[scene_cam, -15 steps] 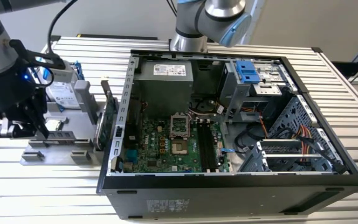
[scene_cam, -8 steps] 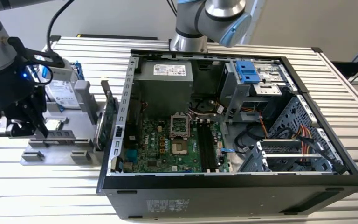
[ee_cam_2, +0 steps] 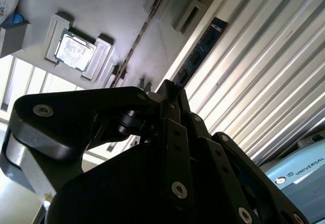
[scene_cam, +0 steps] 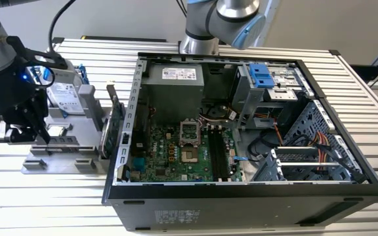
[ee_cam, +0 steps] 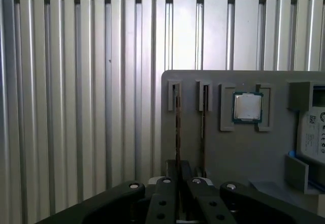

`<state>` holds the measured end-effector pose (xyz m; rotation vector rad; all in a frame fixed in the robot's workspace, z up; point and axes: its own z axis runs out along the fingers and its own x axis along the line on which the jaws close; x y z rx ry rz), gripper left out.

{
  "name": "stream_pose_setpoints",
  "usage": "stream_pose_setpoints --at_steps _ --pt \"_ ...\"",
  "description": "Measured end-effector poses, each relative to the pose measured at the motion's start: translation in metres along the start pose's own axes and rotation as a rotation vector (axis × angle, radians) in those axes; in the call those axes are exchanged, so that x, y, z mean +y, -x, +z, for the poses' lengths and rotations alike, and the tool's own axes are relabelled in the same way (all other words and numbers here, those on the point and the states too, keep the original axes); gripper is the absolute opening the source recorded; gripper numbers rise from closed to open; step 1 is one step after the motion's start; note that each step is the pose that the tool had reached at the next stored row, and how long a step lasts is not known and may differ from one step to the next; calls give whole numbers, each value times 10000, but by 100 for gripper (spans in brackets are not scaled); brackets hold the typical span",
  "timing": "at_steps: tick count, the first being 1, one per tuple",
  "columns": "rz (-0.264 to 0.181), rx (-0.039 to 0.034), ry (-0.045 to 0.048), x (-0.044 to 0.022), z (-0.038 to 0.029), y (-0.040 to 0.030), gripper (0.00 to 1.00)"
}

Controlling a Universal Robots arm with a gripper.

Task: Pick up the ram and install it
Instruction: 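Pick up the ram and move it above insertion slot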

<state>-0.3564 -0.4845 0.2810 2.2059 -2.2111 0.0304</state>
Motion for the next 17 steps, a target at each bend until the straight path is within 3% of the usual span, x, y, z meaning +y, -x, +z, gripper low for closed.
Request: stream_pose_setpoints --at_steps 17 --pt "-1 1 1 0 -52 -2 0"
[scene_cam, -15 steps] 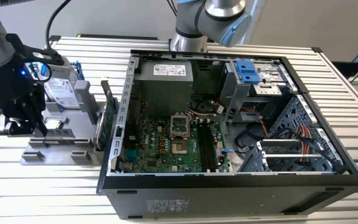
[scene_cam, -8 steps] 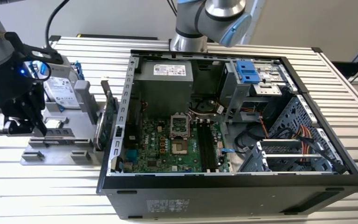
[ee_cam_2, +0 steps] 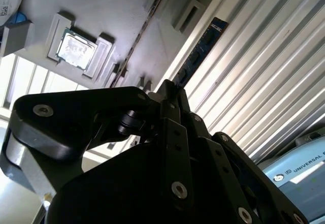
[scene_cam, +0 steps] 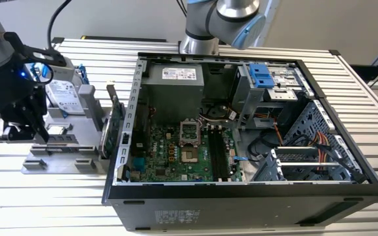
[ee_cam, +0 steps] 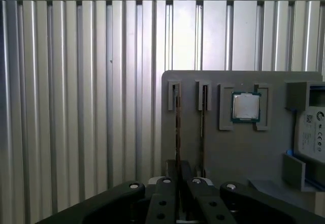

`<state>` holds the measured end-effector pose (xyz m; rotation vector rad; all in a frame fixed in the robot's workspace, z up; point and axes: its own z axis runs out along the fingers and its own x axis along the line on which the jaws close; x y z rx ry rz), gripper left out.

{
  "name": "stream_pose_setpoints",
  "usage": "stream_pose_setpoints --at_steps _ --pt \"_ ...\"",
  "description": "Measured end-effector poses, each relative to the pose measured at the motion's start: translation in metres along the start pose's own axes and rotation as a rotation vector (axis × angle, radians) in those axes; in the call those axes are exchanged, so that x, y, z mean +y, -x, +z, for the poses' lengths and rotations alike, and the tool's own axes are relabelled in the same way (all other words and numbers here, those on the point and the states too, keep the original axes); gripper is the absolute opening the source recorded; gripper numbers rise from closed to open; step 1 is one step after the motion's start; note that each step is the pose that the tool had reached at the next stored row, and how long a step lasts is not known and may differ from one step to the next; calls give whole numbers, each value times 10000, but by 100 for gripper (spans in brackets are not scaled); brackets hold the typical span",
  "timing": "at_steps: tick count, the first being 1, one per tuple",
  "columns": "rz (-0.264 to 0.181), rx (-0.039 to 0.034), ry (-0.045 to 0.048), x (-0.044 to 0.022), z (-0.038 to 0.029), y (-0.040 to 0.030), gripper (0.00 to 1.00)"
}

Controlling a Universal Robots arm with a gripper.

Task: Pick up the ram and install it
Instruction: 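Pick up the ram and move it above insertion slot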

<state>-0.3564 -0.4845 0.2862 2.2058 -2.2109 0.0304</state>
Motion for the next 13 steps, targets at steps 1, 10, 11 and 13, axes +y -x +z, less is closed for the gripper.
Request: stream_pose_setpoints --at_steps 1,10,11,13 --pt "0 0 1 0 -5 0 0" --pt "0 -1 -1 0 -66 -2 0" --pt "1 -1 -2 0 -71 -2 0" --pt "1 -1 -1 0 -79 -2 0"
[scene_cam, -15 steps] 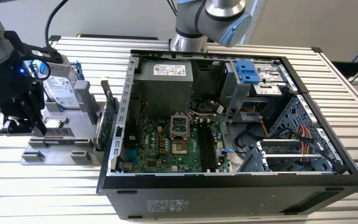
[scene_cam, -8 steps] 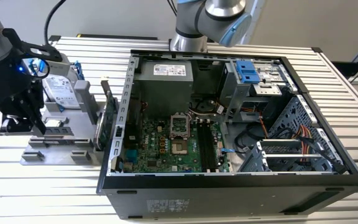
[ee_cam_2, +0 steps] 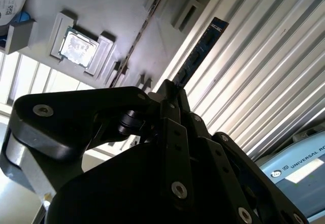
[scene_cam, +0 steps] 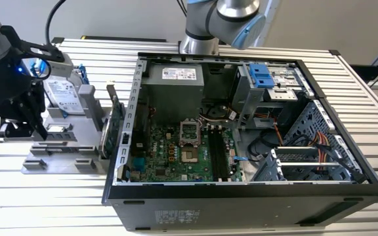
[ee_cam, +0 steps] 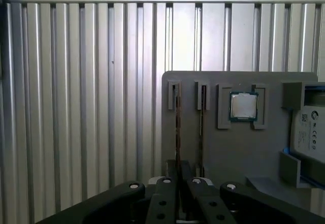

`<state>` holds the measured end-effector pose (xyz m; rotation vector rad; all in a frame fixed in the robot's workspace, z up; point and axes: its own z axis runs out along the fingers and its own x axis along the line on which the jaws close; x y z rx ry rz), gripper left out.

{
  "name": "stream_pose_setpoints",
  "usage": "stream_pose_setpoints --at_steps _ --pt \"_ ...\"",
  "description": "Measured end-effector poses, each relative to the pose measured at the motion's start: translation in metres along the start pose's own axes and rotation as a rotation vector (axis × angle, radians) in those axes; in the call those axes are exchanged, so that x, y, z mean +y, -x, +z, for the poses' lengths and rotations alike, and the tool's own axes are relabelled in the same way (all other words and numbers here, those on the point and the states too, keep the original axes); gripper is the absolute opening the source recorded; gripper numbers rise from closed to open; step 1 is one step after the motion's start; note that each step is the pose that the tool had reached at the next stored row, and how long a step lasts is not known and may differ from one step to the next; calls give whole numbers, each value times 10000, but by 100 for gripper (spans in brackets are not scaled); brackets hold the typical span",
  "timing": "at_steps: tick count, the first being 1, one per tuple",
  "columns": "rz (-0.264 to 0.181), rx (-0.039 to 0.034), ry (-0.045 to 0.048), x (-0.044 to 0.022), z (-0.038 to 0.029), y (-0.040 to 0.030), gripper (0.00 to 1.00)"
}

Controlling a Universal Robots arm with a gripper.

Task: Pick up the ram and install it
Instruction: 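Pick up the ram and move it above insertion slot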

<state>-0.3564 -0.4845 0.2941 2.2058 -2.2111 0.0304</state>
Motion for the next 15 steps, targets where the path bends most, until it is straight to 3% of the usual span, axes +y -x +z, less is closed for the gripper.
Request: stream_pose_setpoints --at_steps 15 --pt "1 0 0 0 -124 -3 0"
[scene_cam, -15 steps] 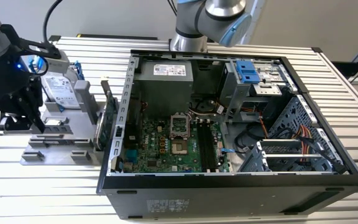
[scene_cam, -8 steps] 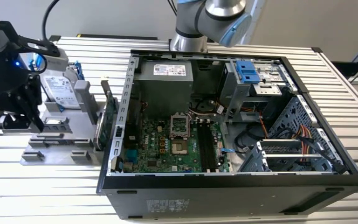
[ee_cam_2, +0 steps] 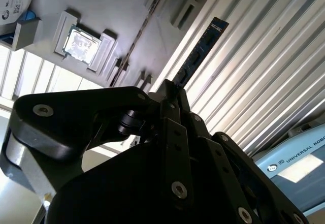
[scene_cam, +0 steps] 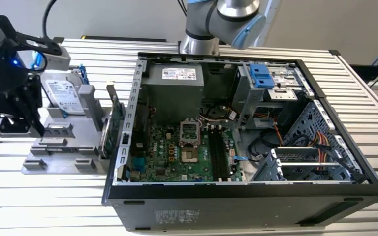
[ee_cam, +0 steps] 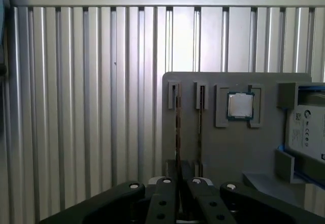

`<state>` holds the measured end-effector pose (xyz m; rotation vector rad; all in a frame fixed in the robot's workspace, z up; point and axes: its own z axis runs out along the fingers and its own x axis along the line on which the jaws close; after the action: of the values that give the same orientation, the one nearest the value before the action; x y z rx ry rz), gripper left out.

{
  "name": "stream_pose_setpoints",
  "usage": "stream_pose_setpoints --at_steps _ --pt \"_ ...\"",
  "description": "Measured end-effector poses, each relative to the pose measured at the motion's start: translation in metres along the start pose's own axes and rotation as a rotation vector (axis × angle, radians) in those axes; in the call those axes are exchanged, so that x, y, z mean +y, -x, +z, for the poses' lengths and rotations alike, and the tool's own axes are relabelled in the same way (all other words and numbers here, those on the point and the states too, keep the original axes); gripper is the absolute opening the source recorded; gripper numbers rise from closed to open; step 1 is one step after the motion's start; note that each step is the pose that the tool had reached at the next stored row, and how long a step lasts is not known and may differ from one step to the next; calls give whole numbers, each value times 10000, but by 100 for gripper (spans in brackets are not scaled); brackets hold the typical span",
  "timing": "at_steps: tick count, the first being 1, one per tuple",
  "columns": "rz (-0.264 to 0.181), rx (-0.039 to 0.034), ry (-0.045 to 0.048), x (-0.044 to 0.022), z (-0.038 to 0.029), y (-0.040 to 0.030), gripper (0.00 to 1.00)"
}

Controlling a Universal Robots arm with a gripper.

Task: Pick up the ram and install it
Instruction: 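Pick up the ram and move it above insertion slot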

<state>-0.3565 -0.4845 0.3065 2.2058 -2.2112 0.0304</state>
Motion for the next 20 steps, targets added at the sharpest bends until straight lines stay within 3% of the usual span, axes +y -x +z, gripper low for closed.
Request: stream_pose_setpoints --at_steps 20 --pt "0 1 2 0 -204 -6 0"
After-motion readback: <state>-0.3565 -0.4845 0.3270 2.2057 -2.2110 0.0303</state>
